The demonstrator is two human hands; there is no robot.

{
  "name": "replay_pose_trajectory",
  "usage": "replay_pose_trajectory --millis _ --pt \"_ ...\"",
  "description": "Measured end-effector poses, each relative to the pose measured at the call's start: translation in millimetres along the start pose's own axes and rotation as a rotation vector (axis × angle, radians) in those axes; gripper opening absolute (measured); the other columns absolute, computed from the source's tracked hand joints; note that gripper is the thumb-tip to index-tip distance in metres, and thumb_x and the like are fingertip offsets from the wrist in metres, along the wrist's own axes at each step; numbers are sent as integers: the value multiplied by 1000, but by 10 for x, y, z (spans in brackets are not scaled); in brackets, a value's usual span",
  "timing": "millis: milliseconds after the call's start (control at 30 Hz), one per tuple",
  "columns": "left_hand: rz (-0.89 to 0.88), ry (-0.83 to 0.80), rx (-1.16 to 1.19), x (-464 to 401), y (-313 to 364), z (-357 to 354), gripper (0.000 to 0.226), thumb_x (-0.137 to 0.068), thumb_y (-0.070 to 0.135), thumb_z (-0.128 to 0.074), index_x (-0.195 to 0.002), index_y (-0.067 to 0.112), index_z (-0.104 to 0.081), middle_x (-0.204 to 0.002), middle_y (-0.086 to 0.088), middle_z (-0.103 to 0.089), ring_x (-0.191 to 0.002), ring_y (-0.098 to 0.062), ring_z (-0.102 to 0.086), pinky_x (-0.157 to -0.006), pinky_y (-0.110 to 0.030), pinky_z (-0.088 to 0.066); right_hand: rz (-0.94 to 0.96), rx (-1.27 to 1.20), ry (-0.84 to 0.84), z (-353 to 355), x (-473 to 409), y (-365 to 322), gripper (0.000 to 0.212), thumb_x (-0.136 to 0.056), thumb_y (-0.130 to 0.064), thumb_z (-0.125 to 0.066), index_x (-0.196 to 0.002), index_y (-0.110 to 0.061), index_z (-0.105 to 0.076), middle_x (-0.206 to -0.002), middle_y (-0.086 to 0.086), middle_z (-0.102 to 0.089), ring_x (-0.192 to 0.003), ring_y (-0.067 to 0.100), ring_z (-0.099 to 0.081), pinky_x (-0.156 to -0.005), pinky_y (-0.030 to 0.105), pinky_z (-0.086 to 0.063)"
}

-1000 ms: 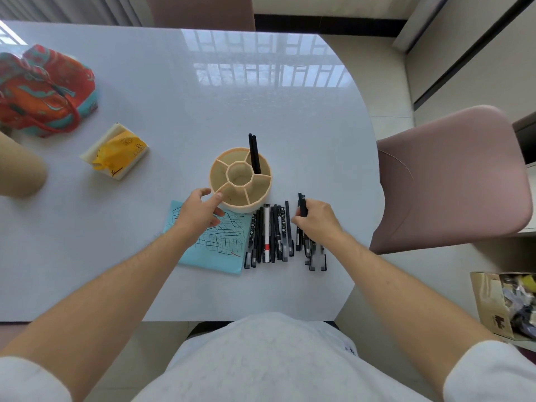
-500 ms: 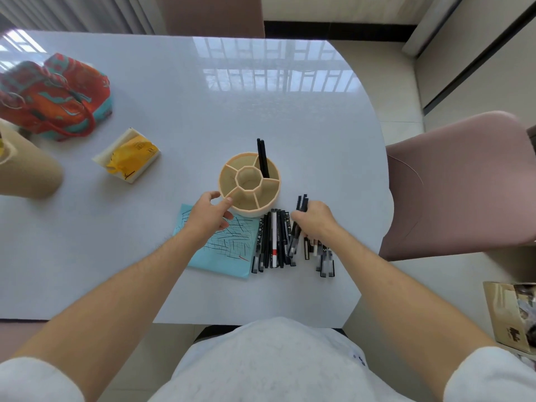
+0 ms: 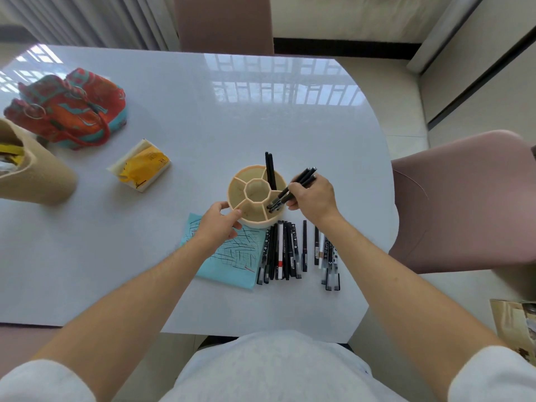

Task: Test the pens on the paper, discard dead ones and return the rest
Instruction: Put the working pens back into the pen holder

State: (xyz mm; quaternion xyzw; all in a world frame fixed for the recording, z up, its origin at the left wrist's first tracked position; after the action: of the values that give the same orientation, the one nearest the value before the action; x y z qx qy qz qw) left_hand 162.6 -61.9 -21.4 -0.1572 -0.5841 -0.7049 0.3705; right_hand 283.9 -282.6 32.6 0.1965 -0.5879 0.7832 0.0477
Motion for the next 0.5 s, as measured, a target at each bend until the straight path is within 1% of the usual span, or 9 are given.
replay_pose_trajectory --millis 133,200,333,433,500 --pt "-2 5 2 14 0 4 42 -95 38 -62 -131 22 -49 -90 -8 -74 -68 -16 -65 -63 -30 -54 40 -15 49 58 3 -1 9 -83 -16 -61 -78 -15 -69 -66 5 -74 -58 25 -74 -53 34 -61" --pt "-2 8 4 9 -4 0 41 -95 38 -62 -131 22 -49 -90 -8 -74 -67 -16 -65 -64 -31 -55 53 1 44 88 -16 21 9 -82 -17 -61 -78 -16 -69 -66 5 -74 -58 24 -74 -52 33 -61" --pt "3 5 5 -7 -21 -24 45 -94 38 -64 -132 22 -49 -90 -8 -74 -68 -16 -66 -67 -33 -58 15 142 -74 -49 24 151 7 -82 -17 -66 -86 -14 -70 -72 5 -75 -64 19 -75 -62 41 -65" --pt "-4 -8 5 1 -25 -28 49 -91 38 -69 -133 23 -47 -91 -8 -74 -71 -18 -67 -73 -38 -61 -20 129 -63 -76 53 236 9 -80 -18 -70 -89 -15 -70 -76 5 -76 -70 18 -76 -69 41 -66" --pt "-7 -9 1 8 -18 -16 52 -89 38 -71 -133 24 -47 -91 -8 -74 -72 -18 -67 -73 -38 -61 -11 118 -84 -29 61 265 15 -82 -20 -73 -97 -19 -70 -84 3 -77 -75 17 -77 -73 37 -65"
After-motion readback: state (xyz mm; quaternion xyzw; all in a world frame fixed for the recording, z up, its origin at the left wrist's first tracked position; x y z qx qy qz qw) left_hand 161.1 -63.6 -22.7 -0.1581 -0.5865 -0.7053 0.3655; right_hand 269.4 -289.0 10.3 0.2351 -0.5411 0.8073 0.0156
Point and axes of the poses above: each hand's wrist, its own x-axis away from the middle knuckle, its own z-axis out of the back of the hand, y = z × x, the point moved 5 cm from there along -x, towards the middle knuckle
